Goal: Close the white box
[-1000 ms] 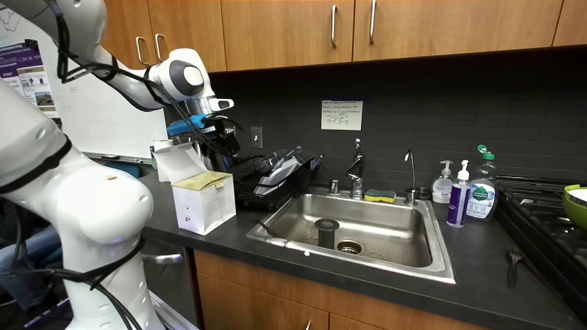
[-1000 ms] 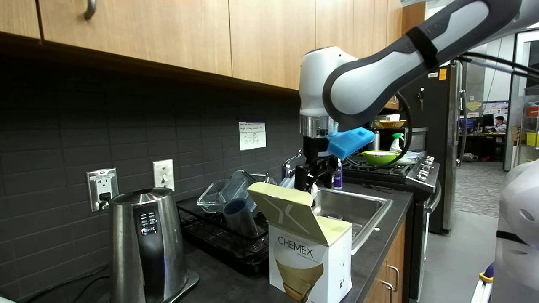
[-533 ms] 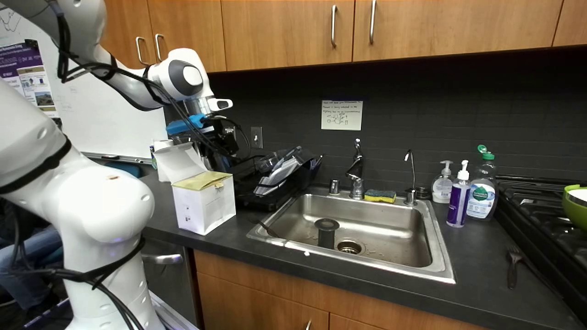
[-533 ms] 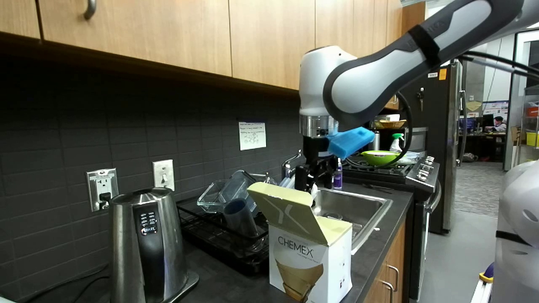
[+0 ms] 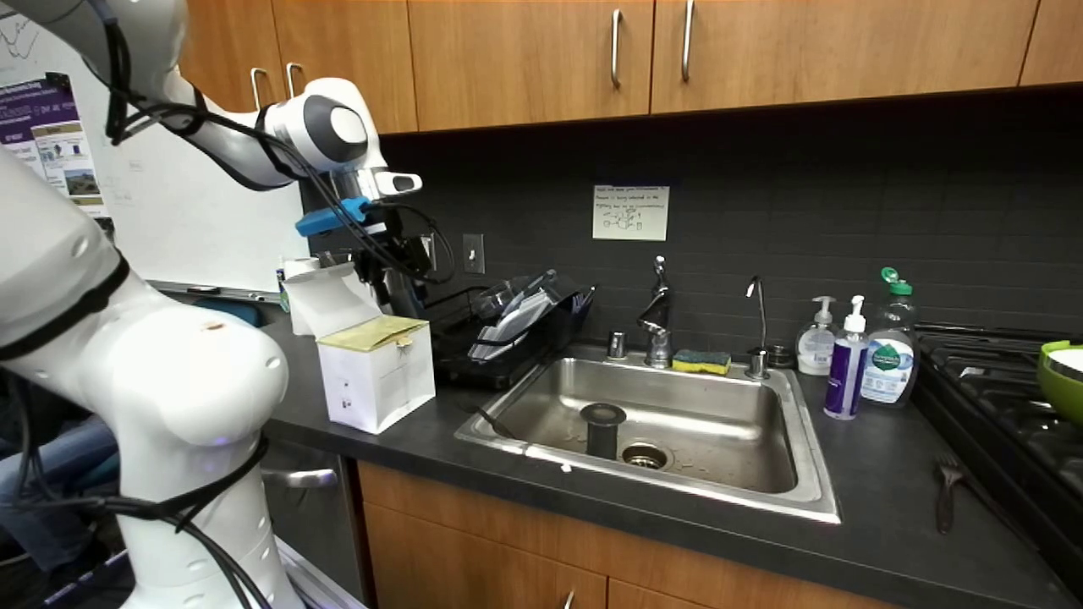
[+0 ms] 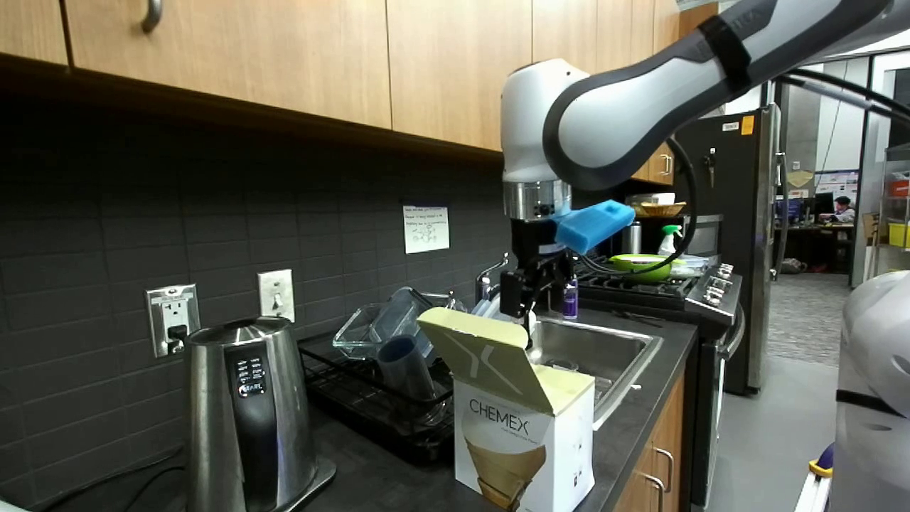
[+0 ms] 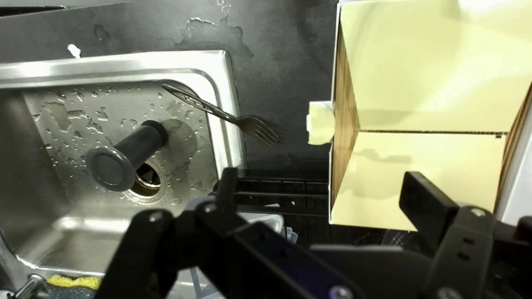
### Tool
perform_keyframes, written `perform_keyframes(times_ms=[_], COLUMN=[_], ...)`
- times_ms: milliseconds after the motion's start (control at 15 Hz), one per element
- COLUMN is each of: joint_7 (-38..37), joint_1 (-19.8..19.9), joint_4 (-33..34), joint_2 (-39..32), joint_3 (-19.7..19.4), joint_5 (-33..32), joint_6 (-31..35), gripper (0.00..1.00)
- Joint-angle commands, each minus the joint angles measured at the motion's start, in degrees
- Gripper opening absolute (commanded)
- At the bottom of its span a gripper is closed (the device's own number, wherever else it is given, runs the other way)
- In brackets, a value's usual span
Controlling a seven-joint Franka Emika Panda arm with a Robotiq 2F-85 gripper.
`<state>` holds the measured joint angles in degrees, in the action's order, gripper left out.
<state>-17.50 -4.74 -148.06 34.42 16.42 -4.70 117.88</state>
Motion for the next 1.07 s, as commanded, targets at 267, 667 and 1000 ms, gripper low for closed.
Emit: perform_keyframes(times_ms=[267,667,1000], joint_7=[1.6,3.0,4.0], joint_1=[-3.4,-5.5,-7.1], joint_4=[4.3,7.5,10.7], joint_2=[1.5,2.2,1.8], joint_3=[-1.7,-1.4,-0.9], joint_5=[2.4,4.6,6.3], joint_6=[-5.0,-7.5,-10.1], gripper=[1.00,1.00,1.00])
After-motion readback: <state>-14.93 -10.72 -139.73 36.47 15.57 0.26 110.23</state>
